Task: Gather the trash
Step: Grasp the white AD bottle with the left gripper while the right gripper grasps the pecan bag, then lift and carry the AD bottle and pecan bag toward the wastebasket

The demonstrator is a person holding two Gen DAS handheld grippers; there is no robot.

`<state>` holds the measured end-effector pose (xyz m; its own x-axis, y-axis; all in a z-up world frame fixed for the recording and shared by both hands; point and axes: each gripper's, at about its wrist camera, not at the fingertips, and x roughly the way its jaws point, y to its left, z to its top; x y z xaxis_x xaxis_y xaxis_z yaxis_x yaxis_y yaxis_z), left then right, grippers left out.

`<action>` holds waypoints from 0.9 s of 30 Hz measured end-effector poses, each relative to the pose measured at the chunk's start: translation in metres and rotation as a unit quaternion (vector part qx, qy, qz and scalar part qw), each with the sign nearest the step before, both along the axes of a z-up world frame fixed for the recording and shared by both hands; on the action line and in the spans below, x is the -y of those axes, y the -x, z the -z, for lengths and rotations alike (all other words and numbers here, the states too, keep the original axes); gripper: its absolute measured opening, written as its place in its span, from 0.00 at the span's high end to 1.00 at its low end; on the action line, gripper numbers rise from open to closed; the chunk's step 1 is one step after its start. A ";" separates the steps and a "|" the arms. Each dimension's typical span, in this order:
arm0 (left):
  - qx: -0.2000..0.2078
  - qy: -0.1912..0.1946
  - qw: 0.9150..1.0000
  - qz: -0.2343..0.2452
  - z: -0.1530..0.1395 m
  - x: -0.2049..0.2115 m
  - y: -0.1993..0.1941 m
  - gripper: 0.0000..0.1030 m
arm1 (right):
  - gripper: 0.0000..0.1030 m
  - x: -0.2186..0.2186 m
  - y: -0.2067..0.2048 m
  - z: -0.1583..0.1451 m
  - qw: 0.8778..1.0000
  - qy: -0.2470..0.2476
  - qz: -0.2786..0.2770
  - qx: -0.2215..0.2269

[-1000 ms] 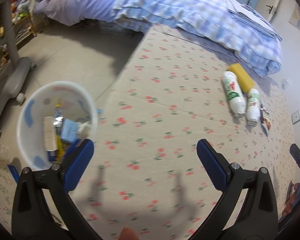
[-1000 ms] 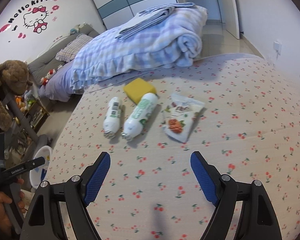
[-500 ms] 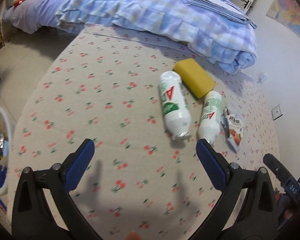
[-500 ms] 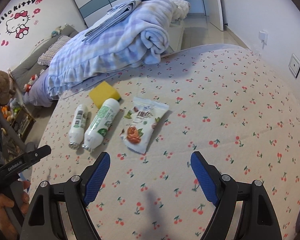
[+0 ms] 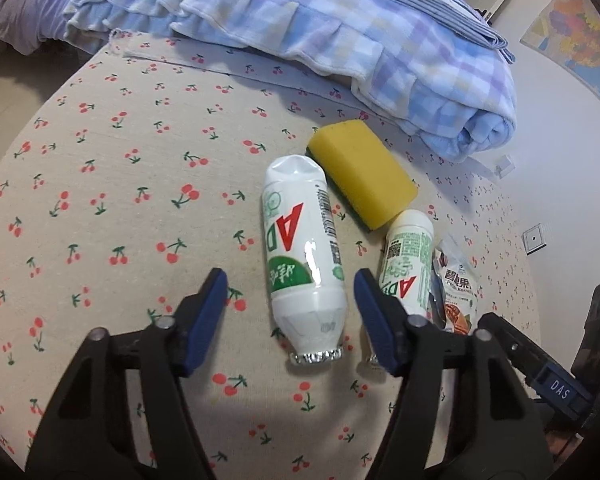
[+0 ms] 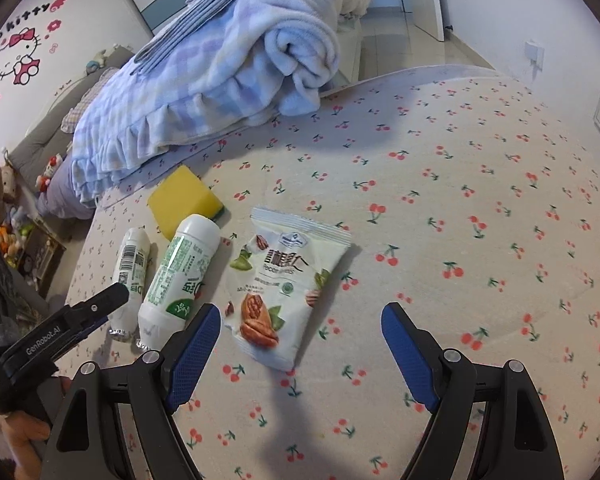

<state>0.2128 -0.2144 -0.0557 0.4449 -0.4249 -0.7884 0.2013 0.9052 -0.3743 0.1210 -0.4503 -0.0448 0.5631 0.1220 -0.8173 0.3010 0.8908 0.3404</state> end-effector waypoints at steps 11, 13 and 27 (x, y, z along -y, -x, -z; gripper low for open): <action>0.000 -0.008 1.000 0.002 0.002 0.000 -0.003 0.61 | 0.18 -0.027 -0.022 0.014 0.997 0.063 -0.027 -0.019; -0.002 -0.010 1.000 0.002 0.001 0.000 0.000 0.61 | 0.21 -0.032 -0.023 0.015 0.996 0.080 -0.035 -0.018; -0.002 -0.006 1.000 -0.008 -0.012 -0.030 0.025 0.61 | 0.48 -0.036 -0.006 -0.009 0.994 0.093 -0.050 0.001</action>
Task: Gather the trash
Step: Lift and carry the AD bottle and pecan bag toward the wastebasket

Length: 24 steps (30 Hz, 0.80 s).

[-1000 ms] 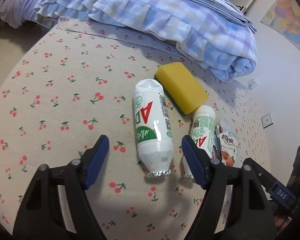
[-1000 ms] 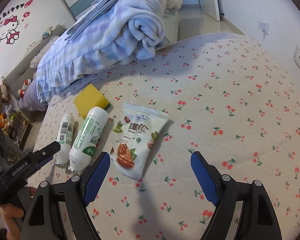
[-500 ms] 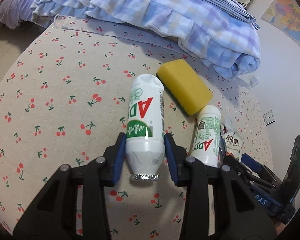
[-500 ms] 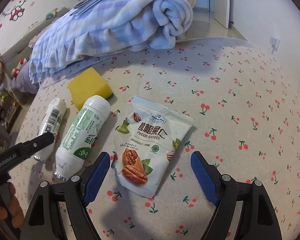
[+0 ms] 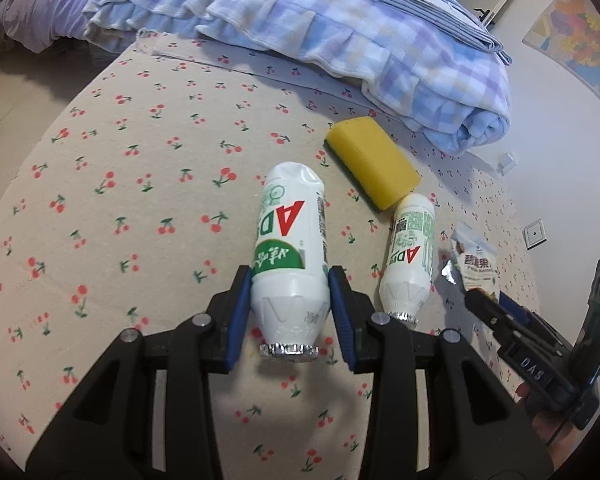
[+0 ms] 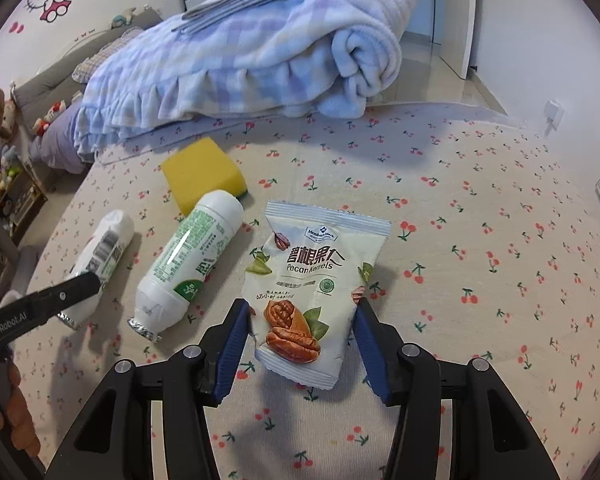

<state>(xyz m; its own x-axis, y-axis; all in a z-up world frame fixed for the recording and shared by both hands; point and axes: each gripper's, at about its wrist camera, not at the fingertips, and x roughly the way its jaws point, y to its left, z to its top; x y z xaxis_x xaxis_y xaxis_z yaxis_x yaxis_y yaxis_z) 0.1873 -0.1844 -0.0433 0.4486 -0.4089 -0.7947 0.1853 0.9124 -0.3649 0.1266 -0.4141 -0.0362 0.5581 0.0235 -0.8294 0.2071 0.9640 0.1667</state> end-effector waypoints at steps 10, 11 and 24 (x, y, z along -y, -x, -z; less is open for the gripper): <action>0.015 0.000 1.000 -0.003 -0.018 -0.025 0.023 0.61 | 0.48 -0.005 0.030 -0.027 1.000 -0.021 0.007 0.016; 0.015 0.000 1.000 -0.003 -0.019 -0.028 0.025 0.61 | 0.48 -0.007 0.033 -0.029 1.000 -0.022 0.006 0.017; 0.023 0.004 1.000 -0.008 -0.032 -0.059 0.053 0.61 | 0.48 -0.041 0.067 -0.060 0.998 -0.040 -0.015 0.040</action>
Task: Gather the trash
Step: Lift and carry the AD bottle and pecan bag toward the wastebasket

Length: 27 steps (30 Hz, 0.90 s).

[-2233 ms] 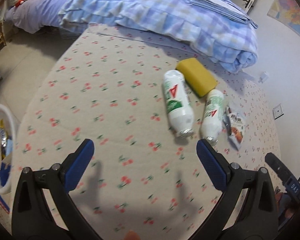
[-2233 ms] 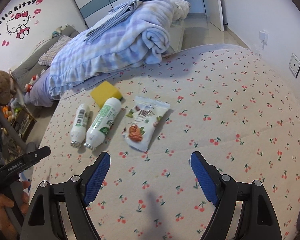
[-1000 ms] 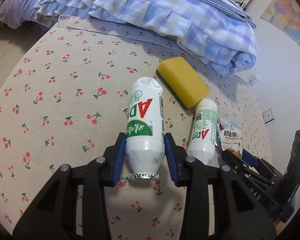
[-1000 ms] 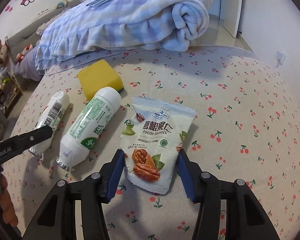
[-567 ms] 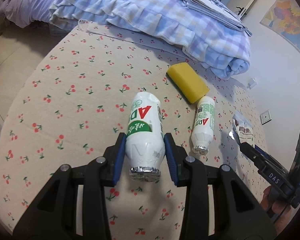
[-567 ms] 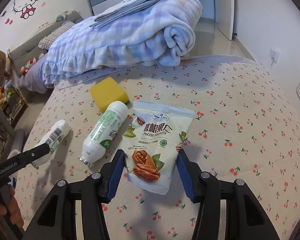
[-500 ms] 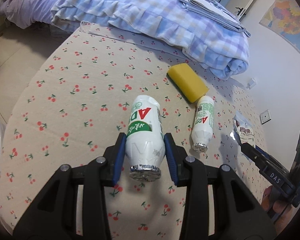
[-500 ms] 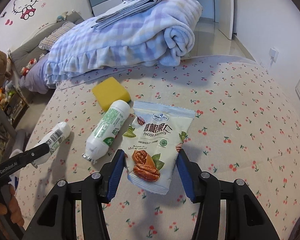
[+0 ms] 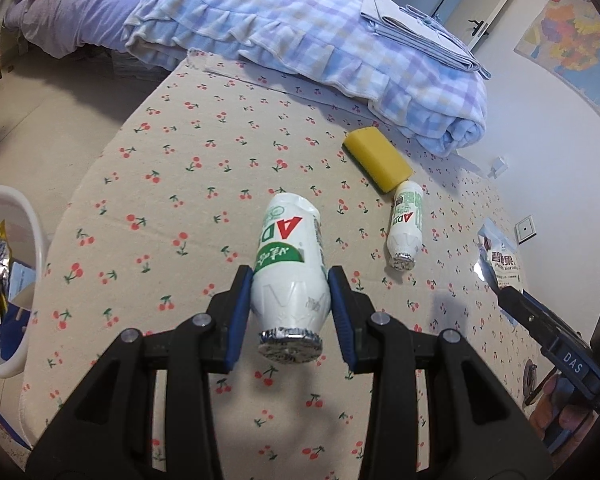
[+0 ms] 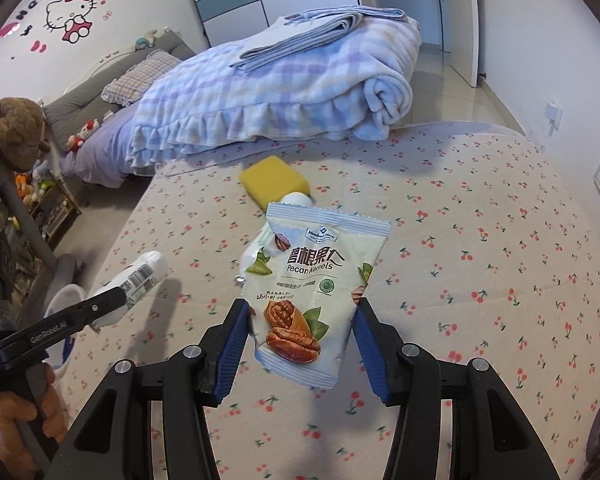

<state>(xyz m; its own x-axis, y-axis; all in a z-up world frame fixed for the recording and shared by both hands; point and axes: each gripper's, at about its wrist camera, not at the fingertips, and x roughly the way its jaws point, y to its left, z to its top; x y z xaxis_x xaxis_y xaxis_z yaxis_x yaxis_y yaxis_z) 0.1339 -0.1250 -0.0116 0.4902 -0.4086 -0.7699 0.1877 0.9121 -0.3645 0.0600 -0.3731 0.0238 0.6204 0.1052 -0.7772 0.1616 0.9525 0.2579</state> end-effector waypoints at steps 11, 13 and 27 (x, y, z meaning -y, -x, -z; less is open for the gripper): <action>0.010 0.000 1.000 -0.027 -0.008 -0.044 0.013 0.61 | 0.48 -0.051 0.001 -0.013 0.999 -0.001 -0.045 0.018; 0.011 -0.001 0.999 -0.034 -0.009 -0.054 0.014 0.61 | 0.48 -0.058 -0.001 -0.013 0.999 -0.001 -0.051 0.018; 0.010 0.003 0.995 -0.103 -0.009 -0.137 0.024 0.61 | 0.48 -0.128 -0.022 -0.012 0.994 -0.002 -0.107 0.021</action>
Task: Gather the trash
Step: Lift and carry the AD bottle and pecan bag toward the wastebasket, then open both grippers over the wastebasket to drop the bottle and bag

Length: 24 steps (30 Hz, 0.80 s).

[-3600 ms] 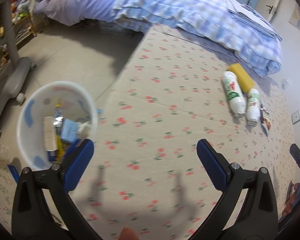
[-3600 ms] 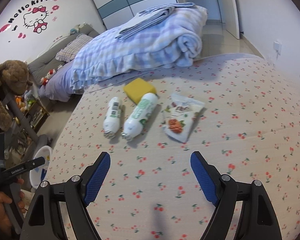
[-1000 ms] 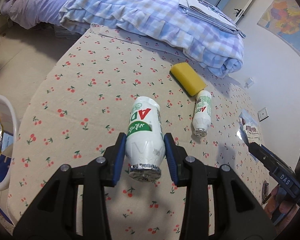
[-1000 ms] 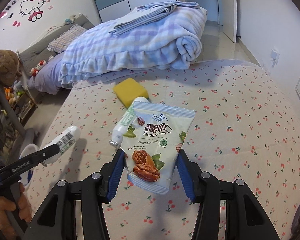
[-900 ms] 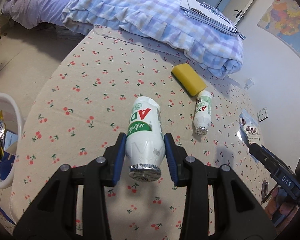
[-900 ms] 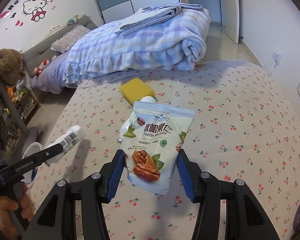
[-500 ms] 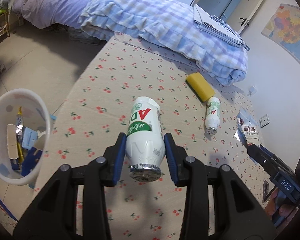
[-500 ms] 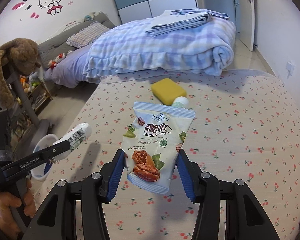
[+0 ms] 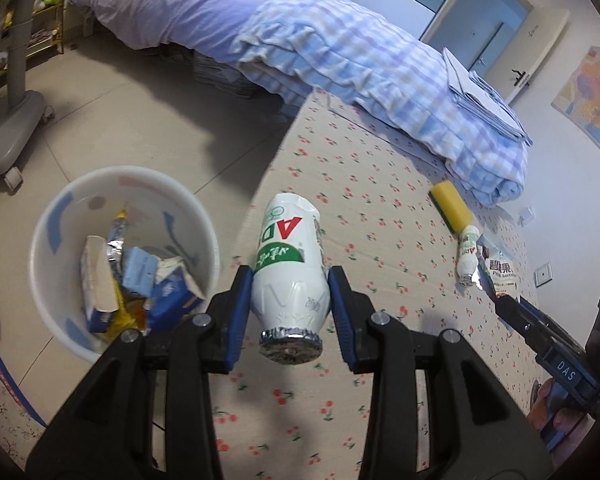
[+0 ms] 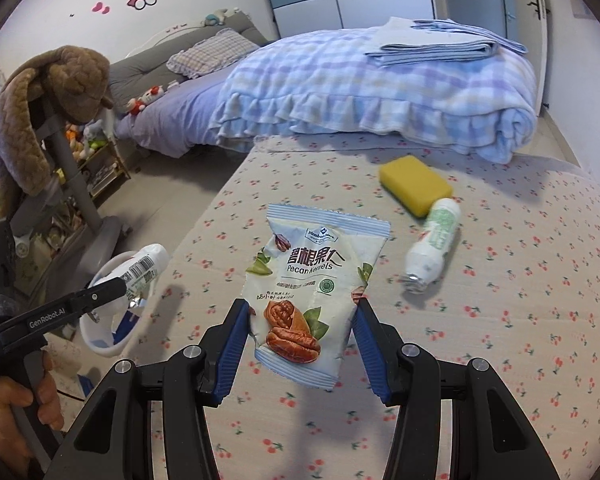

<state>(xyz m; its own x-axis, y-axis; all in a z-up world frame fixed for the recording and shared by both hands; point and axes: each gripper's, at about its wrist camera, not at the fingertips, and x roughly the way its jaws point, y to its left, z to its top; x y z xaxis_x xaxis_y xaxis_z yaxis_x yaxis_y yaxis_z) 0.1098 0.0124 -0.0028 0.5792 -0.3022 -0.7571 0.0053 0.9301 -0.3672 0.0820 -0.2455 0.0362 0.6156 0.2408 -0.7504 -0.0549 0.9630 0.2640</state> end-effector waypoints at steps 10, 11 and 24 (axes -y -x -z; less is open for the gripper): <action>-0.005 0.005 0.998 -0.055 0.004 -0.059 0.008 0.61 | 0.48 -0.057 -0.011 -0.001 0.999 0.000 -0.049 0.006; -0.007 0.005 0.998 -0.061 0.005 -0.065 0.009 0.61 | 0.48 -0.062 -0.012 -0.001 0.999 0.000 -0.053 0.007; -0.043 -0.038 0.990 -0.131 0.017 -0.114 0.003 0.29 | 0.48 -0.124 -0.031 0.007 0.993 -0.022 -0.113 0.005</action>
<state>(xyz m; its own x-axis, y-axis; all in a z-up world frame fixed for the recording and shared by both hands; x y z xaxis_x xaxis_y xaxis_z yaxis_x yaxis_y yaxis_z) 0.1071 0.1268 -0.0200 0.5628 -0.0902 -0.8217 -0.2676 0.9206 -0.2844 0.1127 -0.1212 0.0290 0.5494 0.4050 -0.7309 -0.2702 0.9138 0.3032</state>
